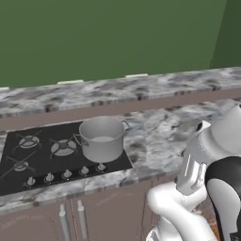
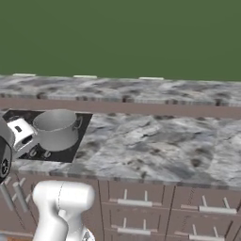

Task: Move the pot and pan from the stove into the sink.

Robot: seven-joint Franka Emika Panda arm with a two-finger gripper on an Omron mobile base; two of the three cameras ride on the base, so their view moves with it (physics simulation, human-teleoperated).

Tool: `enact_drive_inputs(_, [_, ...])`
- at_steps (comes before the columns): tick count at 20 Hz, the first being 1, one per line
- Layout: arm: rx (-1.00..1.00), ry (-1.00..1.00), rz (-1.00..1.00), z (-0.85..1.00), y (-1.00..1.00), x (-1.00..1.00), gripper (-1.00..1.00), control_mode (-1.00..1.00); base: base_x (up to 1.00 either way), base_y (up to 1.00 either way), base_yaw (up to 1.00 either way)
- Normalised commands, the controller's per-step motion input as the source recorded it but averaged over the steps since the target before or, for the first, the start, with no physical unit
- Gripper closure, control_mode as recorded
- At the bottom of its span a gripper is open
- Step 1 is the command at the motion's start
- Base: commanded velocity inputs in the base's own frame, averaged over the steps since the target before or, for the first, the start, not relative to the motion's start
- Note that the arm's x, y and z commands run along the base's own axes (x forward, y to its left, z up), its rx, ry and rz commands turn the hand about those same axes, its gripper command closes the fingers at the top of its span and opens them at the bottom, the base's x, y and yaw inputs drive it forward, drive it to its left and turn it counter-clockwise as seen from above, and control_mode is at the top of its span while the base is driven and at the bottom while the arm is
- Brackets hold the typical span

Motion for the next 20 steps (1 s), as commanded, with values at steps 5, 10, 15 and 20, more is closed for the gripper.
enact_drive_inputs(5, [0.0, 0.0, 0.0, 0.0, 0.0, 0.0, -1.0, 1.0, 0.5, 0.0, 0.0])
enact_drive_inputs(10, [0.0, 0.0, -0.05, 0.0, 0.04, 0.17, -1.0, -1.0, 0.0, 0.0, 0.0])
enact_drive_inputs(15, [-0.03, 0.0, -0.31, 0.06, 0.47, 0.39, -1.0, -1.0, 0.0, 0.0, 0.0])
enact_drive_inputs(20, [-0.04, 0.0, -0.4, 0.12, 0.34, 0.25, -1.0, -1.0, 0.0, 0.0, 0.0])
